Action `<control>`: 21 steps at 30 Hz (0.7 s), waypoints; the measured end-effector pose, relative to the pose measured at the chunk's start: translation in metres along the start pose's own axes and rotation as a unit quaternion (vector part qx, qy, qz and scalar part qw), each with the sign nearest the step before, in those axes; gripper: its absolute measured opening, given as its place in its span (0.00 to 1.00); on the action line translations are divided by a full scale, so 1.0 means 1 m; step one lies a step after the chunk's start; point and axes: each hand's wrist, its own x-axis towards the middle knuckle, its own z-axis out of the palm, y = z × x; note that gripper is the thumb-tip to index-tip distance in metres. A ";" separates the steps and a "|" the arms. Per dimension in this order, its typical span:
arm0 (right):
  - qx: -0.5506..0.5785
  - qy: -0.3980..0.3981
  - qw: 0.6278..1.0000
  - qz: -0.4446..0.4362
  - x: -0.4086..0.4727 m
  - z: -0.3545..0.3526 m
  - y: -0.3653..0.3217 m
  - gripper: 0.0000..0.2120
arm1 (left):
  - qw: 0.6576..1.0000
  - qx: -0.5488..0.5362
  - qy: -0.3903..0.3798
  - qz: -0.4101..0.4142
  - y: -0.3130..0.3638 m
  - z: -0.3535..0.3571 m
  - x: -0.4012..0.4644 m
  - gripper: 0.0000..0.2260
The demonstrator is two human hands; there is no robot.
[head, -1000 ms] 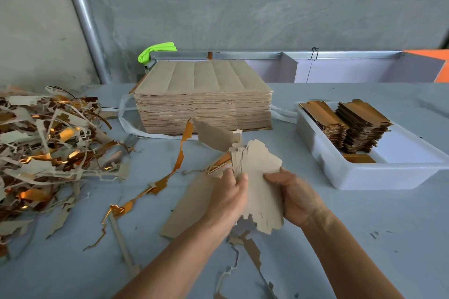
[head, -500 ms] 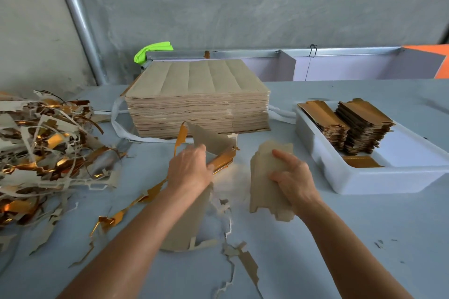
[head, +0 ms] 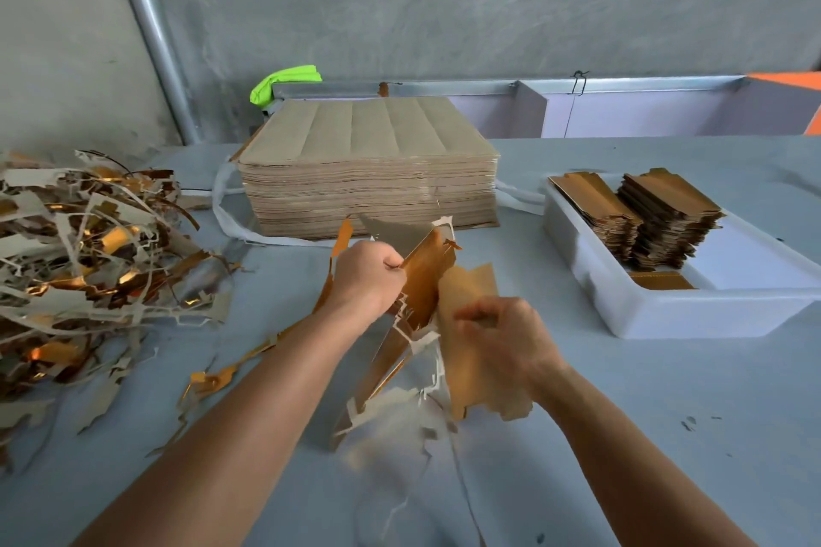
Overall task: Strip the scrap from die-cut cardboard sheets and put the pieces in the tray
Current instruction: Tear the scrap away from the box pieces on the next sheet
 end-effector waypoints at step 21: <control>0.050 -0.070 0.991 0.104 -0.030 0.006 -0.015 0.08 | 0.928 -0.330 -0.040 -0.171 0.004 0.023 -0.027 0.08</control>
